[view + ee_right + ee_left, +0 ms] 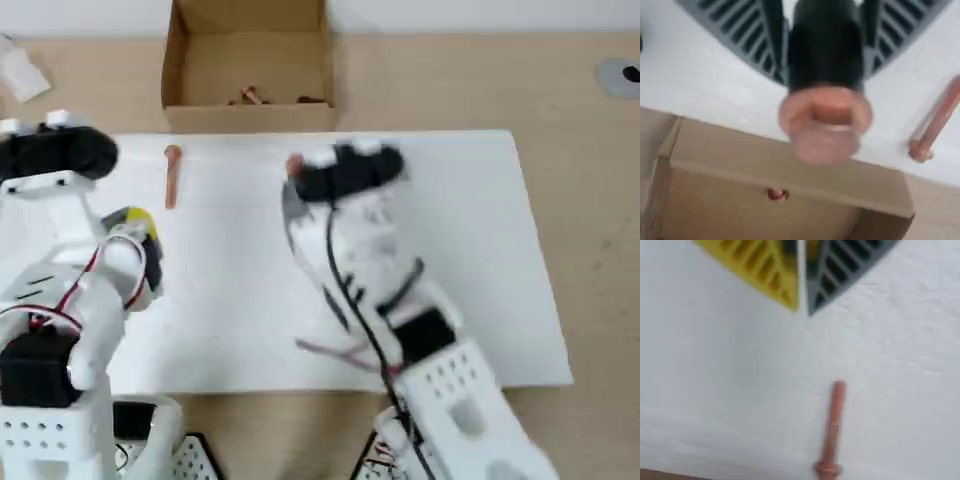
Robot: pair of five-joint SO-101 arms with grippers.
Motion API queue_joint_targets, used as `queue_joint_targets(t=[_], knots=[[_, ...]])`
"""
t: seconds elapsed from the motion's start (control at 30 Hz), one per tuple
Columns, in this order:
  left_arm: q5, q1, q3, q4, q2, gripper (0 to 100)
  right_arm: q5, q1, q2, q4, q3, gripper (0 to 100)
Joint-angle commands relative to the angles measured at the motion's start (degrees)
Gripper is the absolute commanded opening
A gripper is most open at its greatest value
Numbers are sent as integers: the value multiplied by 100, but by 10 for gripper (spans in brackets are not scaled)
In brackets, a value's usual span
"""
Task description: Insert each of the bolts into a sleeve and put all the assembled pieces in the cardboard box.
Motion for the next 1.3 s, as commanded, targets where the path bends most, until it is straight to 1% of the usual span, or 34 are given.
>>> queue_joint_targets(t=[0.0, 0.1, 0.27, 0.5, 0.63, 0.7, 0.8, 0.93, 1.07, 1.2, 1.27], knots=[[-35, -299, 9, -132, -22, 2, -9, 119, 1490, -264, -1763, 9], [-158, -325, 132, -114, -31, 3, 0, 154, 2800, -264, -2958, 9], [-510, -325, 308, -88, -31, 3, 0, 497, 5130, -246, -5191, 9], [-519, -325, 387, -88, -31, 3, 0, 884, 8163, -211, -8497, 9], [-519, -325, 387, -88, -31, 3, 0, 936, 9525, -202, -10035, 9], [-519, -325, 387, -88, -31, 3, 132, 936, 10105, -202, -10668, 9], [-519, -325, 387, -88, -31, 3, 466, 936, 10914, -211, -11503, 9], [-519, -325, 431, -88, -31, 3, 695, 980, 11758, -211, -12462, 13], [-519, -325, 651, -88, -31, 3, 985, 1024, 12347, -114, -13024, 22], [-519, -325, 747, -97, -31, 3, 1011, 1059, 12646, 158, -13297, 129], [-519, -325, 747, -88, -31, 3, 1011, 1059, 12716, 316, -13376, 168]])
